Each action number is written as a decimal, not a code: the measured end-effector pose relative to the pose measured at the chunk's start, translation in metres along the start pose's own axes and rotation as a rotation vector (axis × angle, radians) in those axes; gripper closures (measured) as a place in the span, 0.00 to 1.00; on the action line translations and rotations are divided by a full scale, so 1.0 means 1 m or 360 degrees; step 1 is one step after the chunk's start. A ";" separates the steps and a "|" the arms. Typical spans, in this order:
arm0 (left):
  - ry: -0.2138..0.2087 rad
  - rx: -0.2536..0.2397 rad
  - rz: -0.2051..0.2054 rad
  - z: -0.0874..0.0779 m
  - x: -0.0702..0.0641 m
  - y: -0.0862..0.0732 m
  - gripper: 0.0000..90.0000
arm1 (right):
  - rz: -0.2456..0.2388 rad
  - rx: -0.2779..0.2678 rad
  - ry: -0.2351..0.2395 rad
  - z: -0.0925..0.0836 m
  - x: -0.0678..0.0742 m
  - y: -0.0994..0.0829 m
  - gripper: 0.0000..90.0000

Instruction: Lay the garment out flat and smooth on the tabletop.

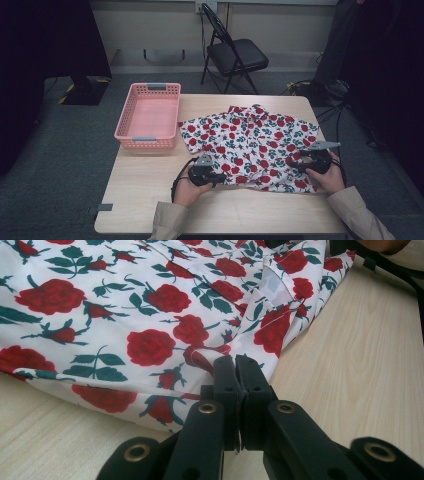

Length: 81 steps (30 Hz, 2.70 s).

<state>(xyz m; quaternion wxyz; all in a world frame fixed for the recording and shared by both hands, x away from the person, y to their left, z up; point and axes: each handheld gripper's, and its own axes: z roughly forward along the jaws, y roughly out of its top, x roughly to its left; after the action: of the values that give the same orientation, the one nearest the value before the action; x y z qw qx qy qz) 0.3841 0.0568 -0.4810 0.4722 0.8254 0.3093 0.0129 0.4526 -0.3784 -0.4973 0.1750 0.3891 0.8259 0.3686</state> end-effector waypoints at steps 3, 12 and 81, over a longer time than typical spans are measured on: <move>0.0002 0.0007 -0.0001 -0.001 0.000 -0.001 0.99 | 0.0000 0.0000 0.0000 0.000 0.000 0.000 0.26; 0.0010 0.0006 -0.0027 -0.005 0.002 -0.005 0.99 | 0.0000 0.0000 0.0000 0.000 0.000 0.000 0.26; -0.0140 0.0146 0.0195 0.024 -0.041 0.000 0.98 | -0.0001 0.0000 -0.0001 0.000 0.000 0.000 0.26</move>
<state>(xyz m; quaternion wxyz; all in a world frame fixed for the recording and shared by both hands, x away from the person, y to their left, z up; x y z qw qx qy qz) 0.3587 0.0169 -0.4833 0.4452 0.8633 0.2375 -0.0088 0.4526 -0.3784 -0.4973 0.1754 0.3888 0.8260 0.3685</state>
